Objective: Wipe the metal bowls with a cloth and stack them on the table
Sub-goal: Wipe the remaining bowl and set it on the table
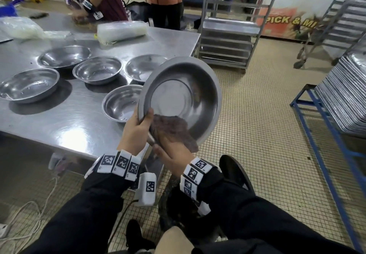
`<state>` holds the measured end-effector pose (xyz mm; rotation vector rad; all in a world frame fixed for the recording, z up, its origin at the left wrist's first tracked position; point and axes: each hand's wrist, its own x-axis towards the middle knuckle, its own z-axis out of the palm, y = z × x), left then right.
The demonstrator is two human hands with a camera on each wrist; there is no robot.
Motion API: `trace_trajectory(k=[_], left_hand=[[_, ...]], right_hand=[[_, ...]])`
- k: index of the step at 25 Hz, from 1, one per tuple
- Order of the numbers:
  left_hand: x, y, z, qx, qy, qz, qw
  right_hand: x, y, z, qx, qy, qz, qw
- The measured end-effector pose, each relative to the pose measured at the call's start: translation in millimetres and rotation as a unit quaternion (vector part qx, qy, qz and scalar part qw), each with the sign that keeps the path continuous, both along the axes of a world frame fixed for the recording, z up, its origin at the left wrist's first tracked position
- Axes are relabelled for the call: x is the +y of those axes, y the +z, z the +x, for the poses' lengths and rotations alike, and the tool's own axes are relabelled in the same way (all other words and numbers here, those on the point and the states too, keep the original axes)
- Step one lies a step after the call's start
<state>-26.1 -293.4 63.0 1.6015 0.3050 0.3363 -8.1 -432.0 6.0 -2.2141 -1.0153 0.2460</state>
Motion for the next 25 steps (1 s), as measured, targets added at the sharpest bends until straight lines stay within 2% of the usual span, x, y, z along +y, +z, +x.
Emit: trace_trajectory(k=[2,4,6,8,10,12,14,16,18,19,21,23,25], left_hand=[[4.5,4.7,-0.4,-0.01,-0.007,-0.001,1.0],[7.5,8.2,-1.1,-0.019,0.005,0.0,1.0],[7.5,7.0,0.2,-0.025,0.028,0.0,0.999],[2.6,6.2,4.5,-0.029,0.041,-0.006,0.999],[-5.6,6.1,10.1,-0.029,0.041,-0.024,0.998],[-12.4,12.5,15.1,-0.031,0.031,-0.042,0.998],[-15.0,19.3,19.3,-0.033,0.029,-0.051,0.998],[-16.2,24.3,19.3,-0.028,0.028,-0.047,0.998],[-18.3,24.4,17.0,-0.017,0.028,-0.049,0.998],[-20.9,24.9,14.4,-0.007,0.03,-0.066,0.997],[-25.2,25.3,11.6,0.016,0.041,-0.103,0.994],[-24.8,24.3,9.0,0.027,0.031,-0.115,0.993],[-19.4,21.5,9.1,0.047,0.035,-0.119,0.991]], right_hand=[[-8.8,-3.3,15.1,-0.041,-0.035,-0.076,0.996],[-23.8,-4.7,34.6,-0.084,-0.085,-0.186,0.975],[-31.4,-0.9,41.3,-0.108,-0.107,-0.231,0.961],[-24.6,9.8,32.5,-0.09,-0.082,-0.196,0.973],[-12.7,24.4,21.3,0.013,-0.068,-0.086,0.994],[-6.8,34.8,22.9,0.069,-0.092,-0.007,0.993],[-15.2,37.4,38.9,-0.004,-0.109,-0.086,0.99],[-36.4,35.1,63.1,-0.075,-0.136,-0.22,0.963],[-61.1,30.3,84.3,-0.136,-0.197,-0.266,0.934],[-72.3,29.5,89.5,-0.173,-0.23,-0.238,0.928],[-86.3,25.4,96.1,-0.225,-0.277,-0.121,0.926],[-91.6,28.7,97.8,-0.171,-0.311,-0.001,0.935],[-92.5,39.9,95.2,-0.089,-0.366,0.091,0.922]])
